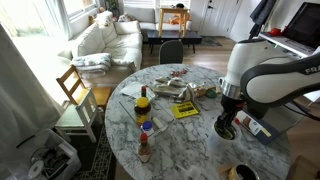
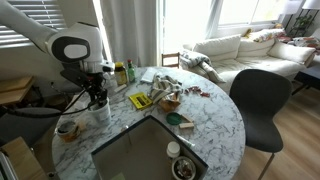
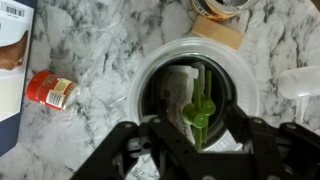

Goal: Put the packet in the cup into the container

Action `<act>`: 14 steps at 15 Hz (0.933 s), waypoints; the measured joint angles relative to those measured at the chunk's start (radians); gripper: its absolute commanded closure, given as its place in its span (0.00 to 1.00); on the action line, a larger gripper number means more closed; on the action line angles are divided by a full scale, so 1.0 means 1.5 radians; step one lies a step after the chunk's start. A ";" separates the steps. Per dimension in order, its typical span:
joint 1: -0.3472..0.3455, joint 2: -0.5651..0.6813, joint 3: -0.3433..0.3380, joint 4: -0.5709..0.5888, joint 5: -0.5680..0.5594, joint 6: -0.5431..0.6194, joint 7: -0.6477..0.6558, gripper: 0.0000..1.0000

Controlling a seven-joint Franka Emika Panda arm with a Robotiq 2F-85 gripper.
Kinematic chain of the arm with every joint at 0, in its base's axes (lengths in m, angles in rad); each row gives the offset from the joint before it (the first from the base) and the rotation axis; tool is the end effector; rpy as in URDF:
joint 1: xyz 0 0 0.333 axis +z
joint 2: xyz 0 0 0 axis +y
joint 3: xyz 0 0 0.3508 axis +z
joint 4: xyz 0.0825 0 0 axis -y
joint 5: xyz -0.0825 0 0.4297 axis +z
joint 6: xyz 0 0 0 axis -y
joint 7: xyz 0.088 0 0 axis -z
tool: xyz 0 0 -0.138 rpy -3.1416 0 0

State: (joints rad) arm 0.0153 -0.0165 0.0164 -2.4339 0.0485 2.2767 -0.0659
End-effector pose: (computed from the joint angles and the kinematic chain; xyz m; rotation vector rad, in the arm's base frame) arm 0.4907 0.0179 0.2690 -3.0957 -0.0983 0.2173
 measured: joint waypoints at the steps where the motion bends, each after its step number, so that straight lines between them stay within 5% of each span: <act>1: -0.001 0.000 0.000 -0.003 0.000 0.007 0.000 0.78; 4: -0.002 0.002 -0.001 -0.006 0.000 0.013 0.000 0.97; 14: -0.006 -0.060 -0.002 0.005 -0.018 -0.058 0.005 0.96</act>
State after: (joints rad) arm 0.0063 -0.1072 0.0138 -2.4265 0.0208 2.1901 -0.0580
